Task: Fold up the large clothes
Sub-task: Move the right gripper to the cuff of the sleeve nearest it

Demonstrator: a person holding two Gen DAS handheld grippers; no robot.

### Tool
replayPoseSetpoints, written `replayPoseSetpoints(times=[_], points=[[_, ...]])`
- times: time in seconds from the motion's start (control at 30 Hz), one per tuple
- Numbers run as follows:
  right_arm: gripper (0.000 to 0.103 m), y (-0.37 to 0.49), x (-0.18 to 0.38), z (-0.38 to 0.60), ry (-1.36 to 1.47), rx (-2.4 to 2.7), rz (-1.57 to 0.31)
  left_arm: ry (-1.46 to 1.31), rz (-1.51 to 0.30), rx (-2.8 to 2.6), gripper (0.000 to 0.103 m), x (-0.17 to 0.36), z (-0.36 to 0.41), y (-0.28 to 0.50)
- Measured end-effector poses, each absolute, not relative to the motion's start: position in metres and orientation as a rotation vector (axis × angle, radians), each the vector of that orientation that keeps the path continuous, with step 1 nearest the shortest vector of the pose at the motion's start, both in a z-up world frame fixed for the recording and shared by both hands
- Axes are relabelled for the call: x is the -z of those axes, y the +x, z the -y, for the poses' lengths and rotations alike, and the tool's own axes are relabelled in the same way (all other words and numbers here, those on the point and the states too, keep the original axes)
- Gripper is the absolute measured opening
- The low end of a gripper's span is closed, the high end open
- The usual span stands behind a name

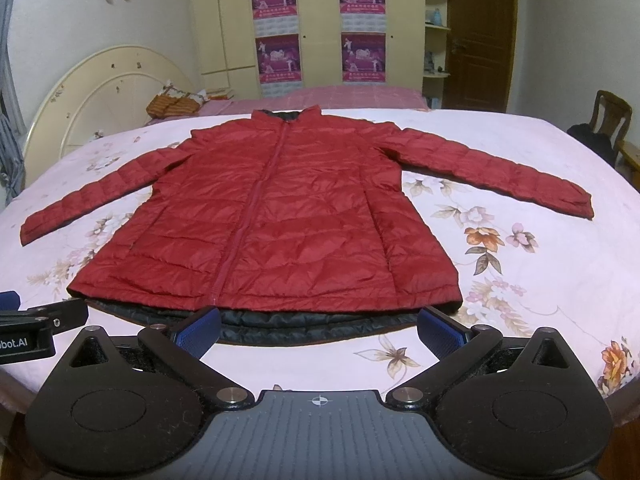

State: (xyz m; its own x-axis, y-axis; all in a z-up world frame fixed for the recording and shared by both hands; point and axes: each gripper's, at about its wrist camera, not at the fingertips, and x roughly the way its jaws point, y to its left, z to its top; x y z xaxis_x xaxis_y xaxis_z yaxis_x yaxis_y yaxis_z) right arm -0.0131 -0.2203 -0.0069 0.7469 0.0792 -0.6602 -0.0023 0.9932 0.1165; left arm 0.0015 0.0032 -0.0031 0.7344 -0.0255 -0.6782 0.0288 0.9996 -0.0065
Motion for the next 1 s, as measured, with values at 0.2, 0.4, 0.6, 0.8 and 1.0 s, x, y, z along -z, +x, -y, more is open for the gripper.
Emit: replayPoseSetpoints(times=[0.2,0.4,0.6,0.8,1.0], points=[[0.103,-0.013,0.007,0.22,0.111,-0.044,-0.727,0.006,-0.745,0.031,0.103,0.003,-0.002,0.002],[0.103,-0.013,0.006,0.222,0.111,-0.037,-0.724,-0.015,-0.745,0.032,0.103,0.003,-0.004,0.003],[0.103,-0.007,0.003,0.23,0.114,-0.005,-0.709,-0.091,-0.738,0.09,0.103,0.001,-0.014,0.019],[0.103,0.009,-0.005,0.25,0.139,0.053,-0.676,-0.119,-0.706,0.167,0.103,-0.005,-0.007,0.039],[0.103,0.022,-0.013,0.271,0.161,0.113,-0.639,-0.109,-0.708,0.189,0.103,-0.005,0.008,0.065]])
